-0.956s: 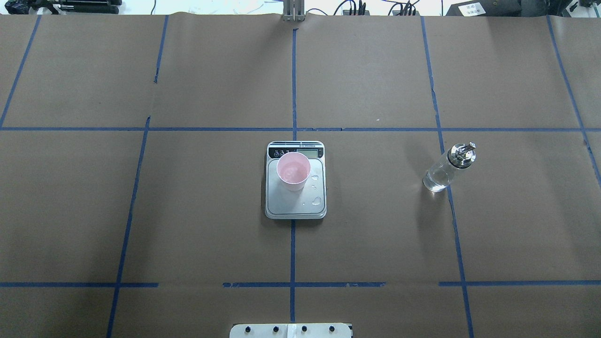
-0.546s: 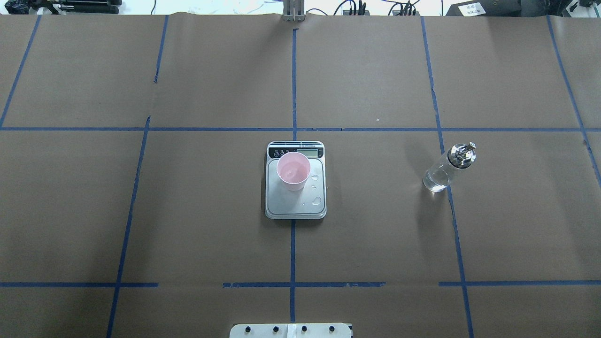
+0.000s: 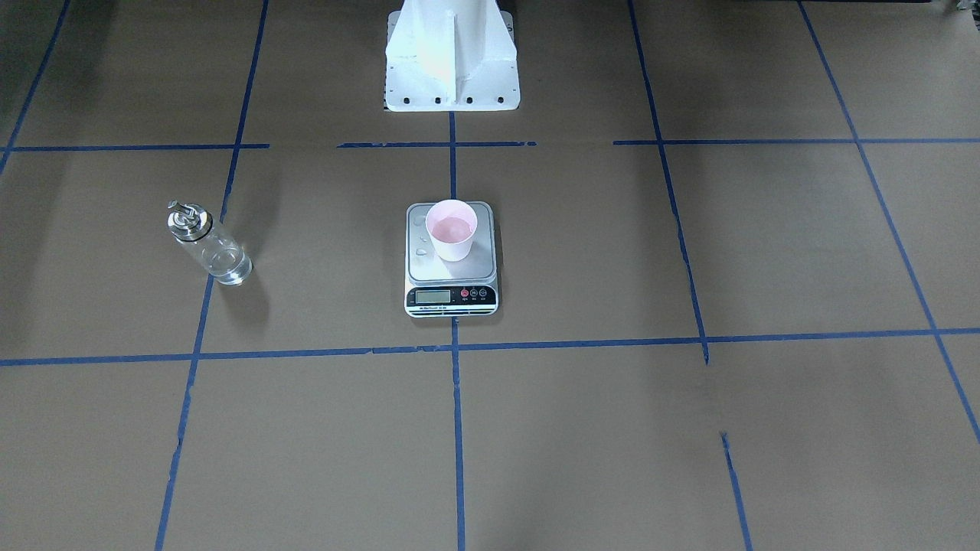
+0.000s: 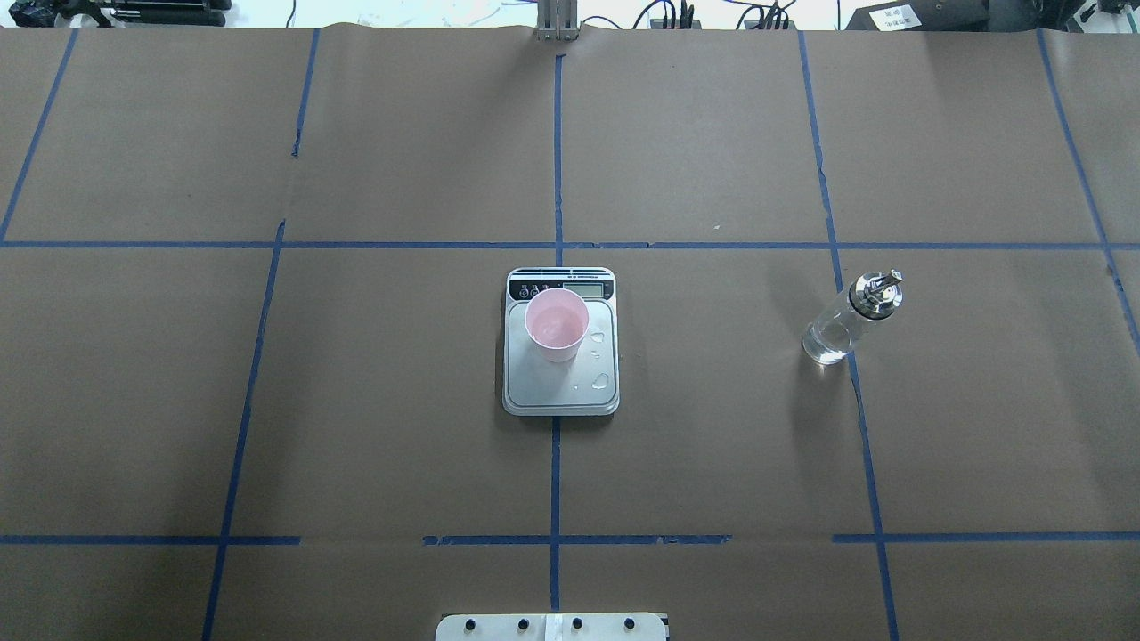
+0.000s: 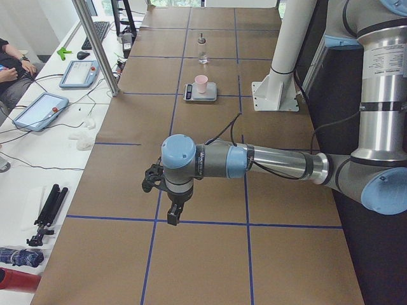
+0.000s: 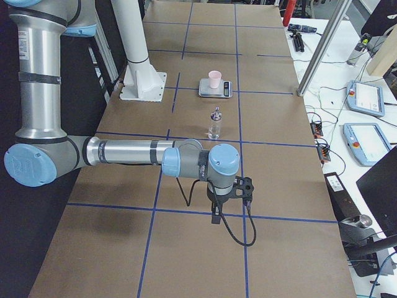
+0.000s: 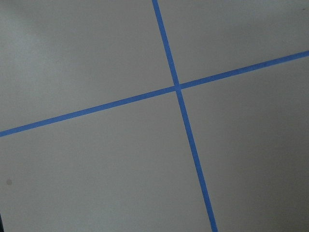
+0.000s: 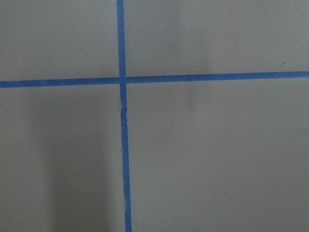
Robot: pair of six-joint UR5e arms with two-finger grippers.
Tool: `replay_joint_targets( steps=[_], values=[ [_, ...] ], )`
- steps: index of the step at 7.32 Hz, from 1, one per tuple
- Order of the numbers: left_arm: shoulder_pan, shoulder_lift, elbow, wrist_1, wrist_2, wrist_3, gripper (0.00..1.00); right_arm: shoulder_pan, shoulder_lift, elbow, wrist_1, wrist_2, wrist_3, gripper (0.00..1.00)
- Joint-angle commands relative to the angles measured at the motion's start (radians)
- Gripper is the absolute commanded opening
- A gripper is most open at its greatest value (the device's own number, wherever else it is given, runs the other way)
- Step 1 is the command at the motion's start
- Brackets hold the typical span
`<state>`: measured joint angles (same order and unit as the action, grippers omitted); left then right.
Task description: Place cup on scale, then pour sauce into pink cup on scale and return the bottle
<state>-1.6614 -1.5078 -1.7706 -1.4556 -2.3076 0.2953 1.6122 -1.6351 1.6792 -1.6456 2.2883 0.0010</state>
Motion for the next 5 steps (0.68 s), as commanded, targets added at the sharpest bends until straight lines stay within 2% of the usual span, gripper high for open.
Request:
replay_joint_targets(
  steps=[1, 3, 5],
  values=[
    [0.0, 0.001, 0.017, -0.003, -0.009, -0.004, 1.0, -0.002, 0.001, -0.001, 0.001, 0.004, -0.003, 1.0],
    [0.002, 0.0, 0.069, -0.022, -0.009, -0.002, 1.0, -0.002, 0.0, -0.003, 0.0, 0.004, -0.003, 1.0],
    [0.002, 0.0, 0.069, -0.019, -0.009, -0.004, 1.0, -0.002, -0.002, -0.003, 0.0, 0.004, -0.003, 1.0]
  ],
)
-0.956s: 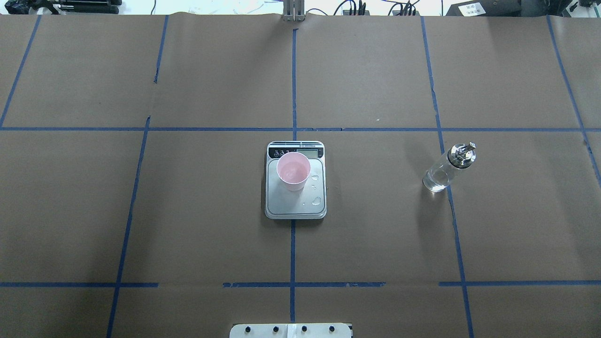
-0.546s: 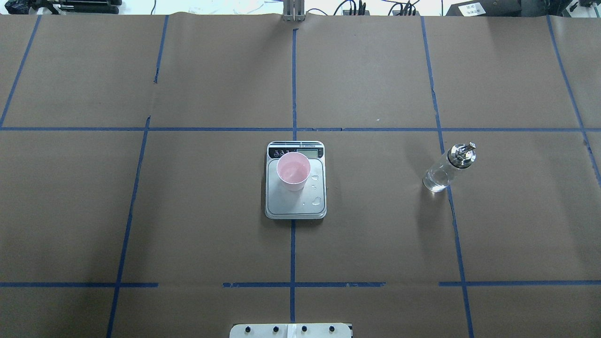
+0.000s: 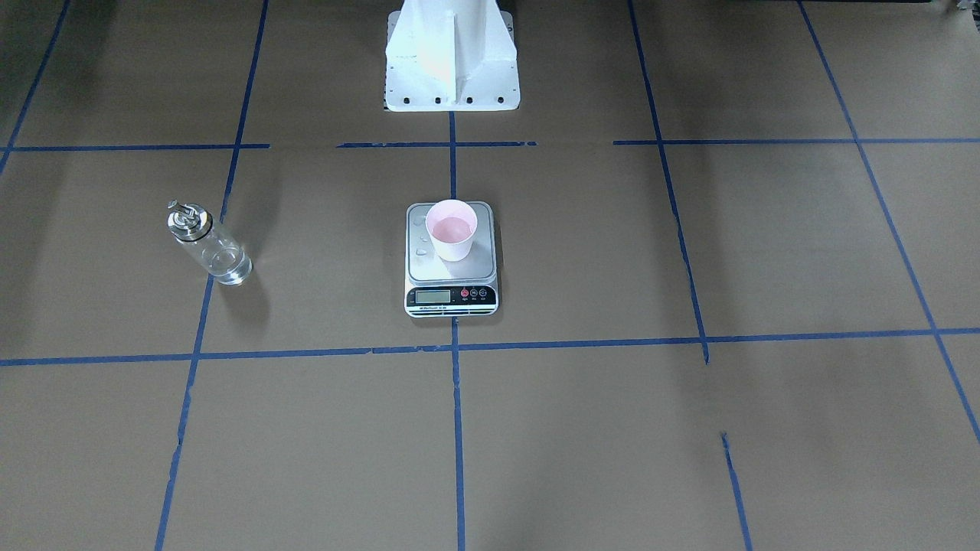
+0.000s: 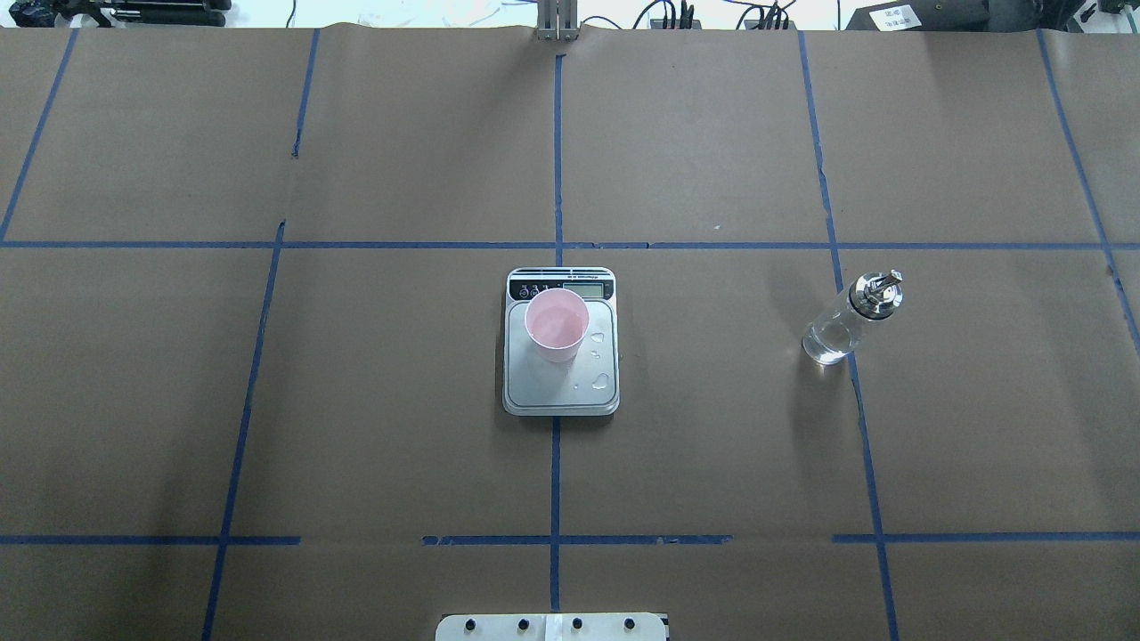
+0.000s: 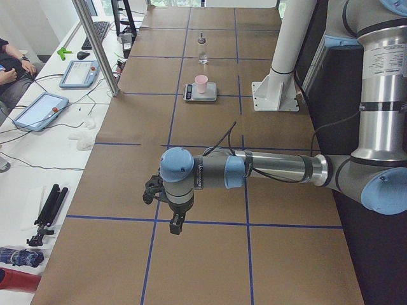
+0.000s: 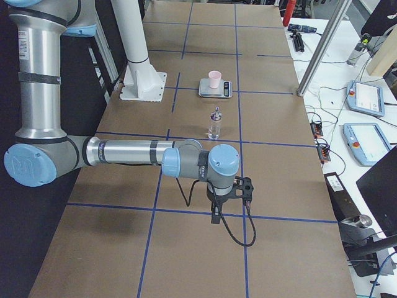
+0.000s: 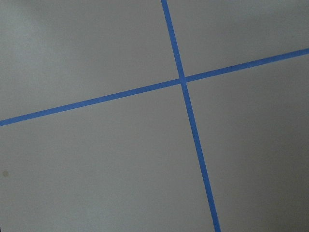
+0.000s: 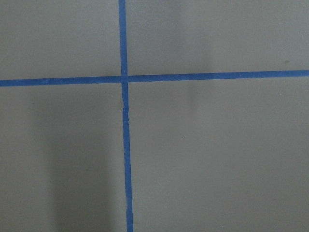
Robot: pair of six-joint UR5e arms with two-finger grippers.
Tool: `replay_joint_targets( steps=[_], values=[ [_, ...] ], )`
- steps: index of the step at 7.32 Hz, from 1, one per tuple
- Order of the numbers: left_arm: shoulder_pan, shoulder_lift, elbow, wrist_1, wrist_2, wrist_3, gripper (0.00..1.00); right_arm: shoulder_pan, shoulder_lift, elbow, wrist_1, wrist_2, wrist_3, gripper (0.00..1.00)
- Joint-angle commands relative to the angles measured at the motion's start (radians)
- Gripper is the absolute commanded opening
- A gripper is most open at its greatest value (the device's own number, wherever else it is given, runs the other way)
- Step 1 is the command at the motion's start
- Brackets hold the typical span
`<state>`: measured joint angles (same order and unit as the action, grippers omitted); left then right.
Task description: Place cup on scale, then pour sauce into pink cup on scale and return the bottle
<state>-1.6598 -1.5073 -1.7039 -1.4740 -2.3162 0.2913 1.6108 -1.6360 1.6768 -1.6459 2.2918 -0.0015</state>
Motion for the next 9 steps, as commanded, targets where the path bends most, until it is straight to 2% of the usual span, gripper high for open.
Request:
replay_joint_targets(
  steps=[1, 9],
  values=[
    [0.0, -0.001, 0.003, 0.0, 0.003, 0.002, 1.0, -0.003, -0.001, 0.0, 0.0, 0.0, 0.0, 1.0],
    [0.0, 0.009, 0.006, -0.002, 0.011, 0.005, 1.0, -0.025, -0.001, -0.002, 0.001, -0.002, 0.003, 1.0]
  ],
)
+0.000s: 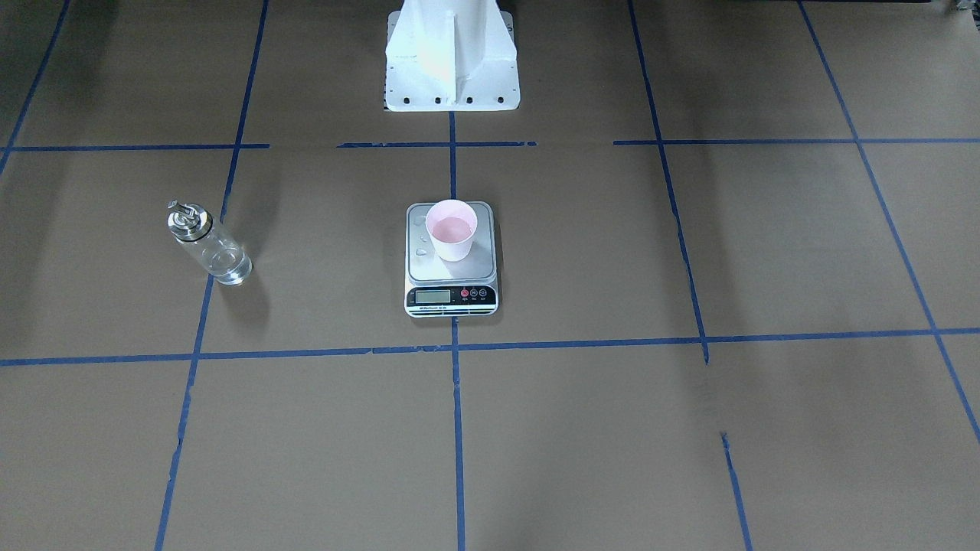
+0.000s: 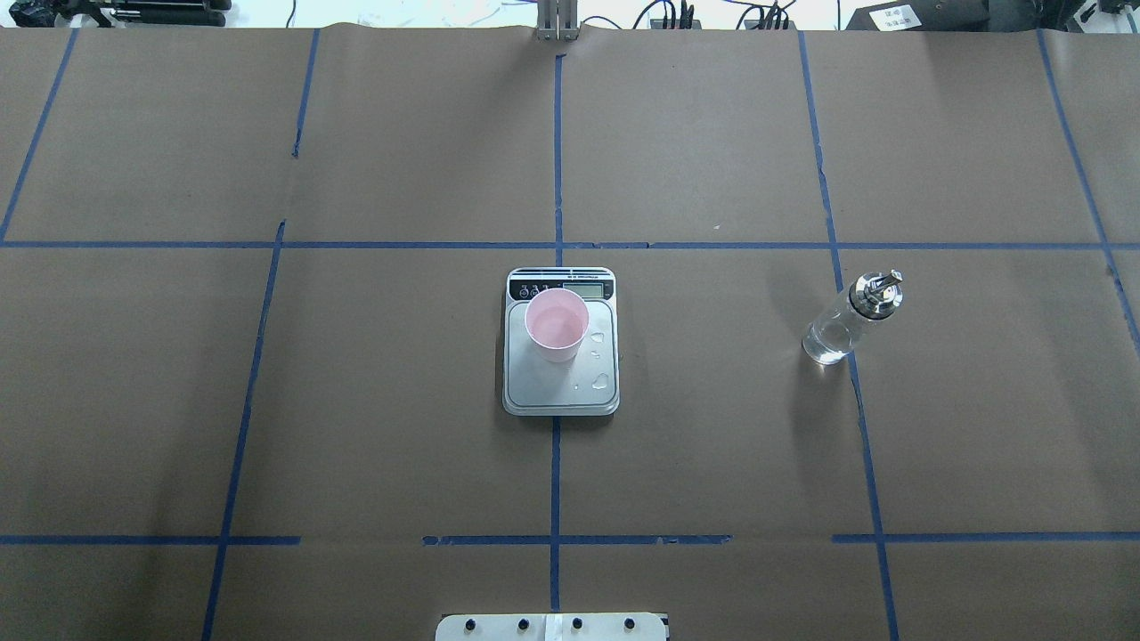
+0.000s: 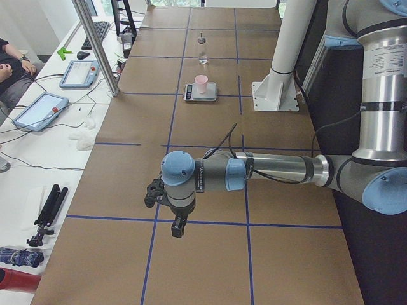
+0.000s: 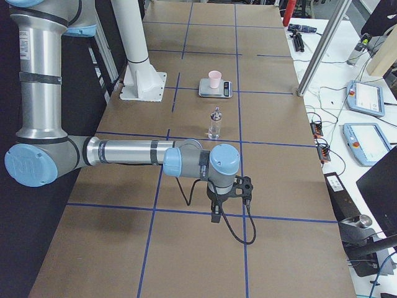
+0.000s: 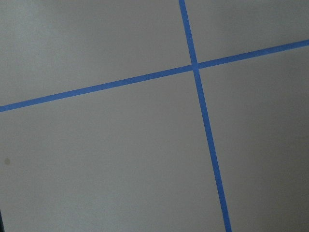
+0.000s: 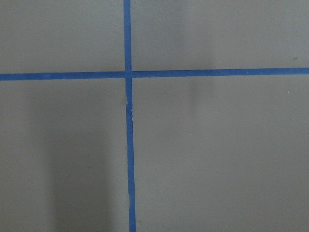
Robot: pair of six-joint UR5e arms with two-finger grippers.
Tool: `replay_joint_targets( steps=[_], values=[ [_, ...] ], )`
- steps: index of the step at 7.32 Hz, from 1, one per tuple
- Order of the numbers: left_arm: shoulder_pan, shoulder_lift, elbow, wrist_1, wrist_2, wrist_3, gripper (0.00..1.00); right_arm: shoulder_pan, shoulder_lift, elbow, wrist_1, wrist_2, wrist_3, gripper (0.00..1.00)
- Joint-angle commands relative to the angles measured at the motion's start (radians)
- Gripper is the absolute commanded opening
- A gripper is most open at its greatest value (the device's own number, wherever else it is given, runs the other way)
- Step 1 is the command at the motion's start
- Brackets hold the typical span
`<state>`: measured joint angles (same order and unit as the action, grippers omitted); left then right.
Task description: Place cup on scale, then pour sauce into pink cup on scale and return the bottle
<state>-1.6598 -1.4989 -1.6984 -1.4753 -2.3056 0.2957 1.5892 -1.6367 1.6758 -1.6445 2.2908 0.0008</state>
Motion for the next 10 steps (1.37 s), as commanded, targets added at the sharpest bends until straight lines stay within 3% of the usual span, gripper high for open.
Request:
replay_joint_targets(
  steps=[1, 10],
  values=[
    [0.0, 0.0, -0.001, 0.0, 0.0, 0.0, 1.0, -0.006, 0.0, -0.001, 0.0, -0.001, 0.001, 1.0],
    [0.0, 0.005, 0.0, 0.001, 0.0, -0.001, 1.0, -0.032, -0.005, -0.005, 0.0, -0.001, -0.004, 1.0]
  ],
)
